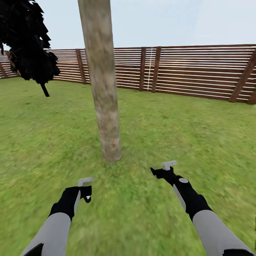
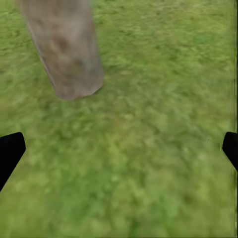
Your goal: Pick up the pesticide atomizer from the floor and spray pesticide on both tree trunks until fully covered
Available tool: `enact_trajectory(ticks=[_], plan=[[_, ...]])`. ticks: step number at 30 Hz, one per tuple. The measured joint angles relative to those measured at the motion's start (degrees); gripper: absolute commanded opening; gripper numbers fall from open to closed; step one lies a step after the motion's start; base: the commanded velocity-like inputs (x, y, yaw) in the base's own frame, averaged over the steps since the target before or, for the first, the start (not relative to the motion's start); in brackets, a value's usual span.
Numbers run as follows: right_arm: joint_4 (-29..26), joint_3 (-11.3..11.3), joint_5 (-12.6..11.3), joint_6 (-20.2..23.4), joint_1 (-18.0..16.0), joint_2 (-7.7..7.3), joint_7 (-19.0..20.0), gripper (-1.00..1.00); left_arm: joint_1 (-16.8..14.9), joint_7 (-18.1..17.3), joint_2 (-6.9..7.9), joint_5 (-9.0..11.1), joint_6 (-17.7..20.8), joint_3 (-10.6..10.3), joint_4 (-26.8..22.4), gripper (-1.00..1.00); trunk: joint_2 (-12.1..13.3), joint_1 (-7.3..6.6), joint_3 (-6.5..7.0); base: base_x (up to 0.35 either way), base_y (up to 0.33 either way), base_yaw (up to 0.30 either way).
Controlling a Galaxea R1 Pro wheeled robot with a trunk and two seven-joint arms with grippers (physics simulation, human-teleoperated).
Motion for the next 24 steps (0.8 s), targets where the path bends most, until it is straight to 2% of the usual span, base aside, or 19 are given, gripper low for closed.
enact_trajectory(ticks=[7, 10, 13, 18, 24], plan=[[0.2, 0.1, 0.0, 0.1, 0.0, 0.04, 0.0, 1.00, -0.1, 0.0, 0.37, -0.4, 0.7, 0.0, 0.1, -1.00, 0.0, 0.00, 0.00, 0.340, 0.000, -0.088], [0.2, 0.2, 0.0, 0.2, 0.0, 0.20, 0.0, 1.00, -0.1, 0.0, 1.54, -0.5, 3.0, 0.1, 0.1, -1.00, 0.0, 0.00, 0.00, 0.340, 0.000, -0.003], [0.1, 0.3, 0.0, 0.3, 0.0, 1.15, 0.0, 1.00, -0.1, 0.0, 1.80, -0.5, 3.8, 0.0, 0.1, -1.00, 0.0, 0.00, -0.08, 0.340, 0.000, 0.102], [0.2, 0.4, 0.0, 0.3, 0.0, 1.52, -0.1, 1.00, -0.1, 0.0, 1.74, -0.3, 4.0, -0.1, 0.1, -1.00, 0.0, 0.00, -0.39, 0.340, 0.000, 0.171], [0.2, 0.4, 0.1, 0.4, 0.0, 1.48, -0.2, 1.00, 0.0, -0.2, 1.67, -0.3, 8.8, -0.1, 0.2, -1.00, 0.0, 0.01, -0.72, 0.266, 0.000, 0.119]])
